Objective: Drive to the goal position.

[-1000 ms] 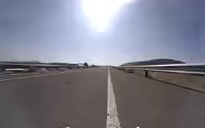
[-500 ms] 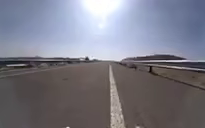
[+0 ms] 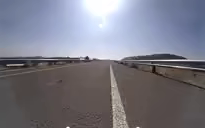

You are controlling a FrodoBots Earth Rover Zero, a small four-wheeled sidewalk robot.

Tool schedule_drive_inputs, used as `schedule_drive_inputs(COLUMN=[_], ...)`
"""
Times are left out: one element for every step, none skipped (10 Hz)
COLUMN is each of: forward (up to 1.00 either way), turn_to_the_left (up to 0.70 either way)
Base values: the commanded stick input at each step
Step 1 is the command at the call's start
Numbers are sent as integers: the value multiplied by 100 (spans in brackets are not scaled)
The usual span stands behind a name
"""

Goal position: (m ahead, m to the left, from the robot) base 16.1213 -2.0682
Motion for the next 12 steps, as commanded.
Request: schedule_drive_inputs(forward=[70,70,70,70,70,70,70,70,70,70,70,70], turn_to_the_left=[0,0,0,0,0,0,0,0,0,0,0,0])
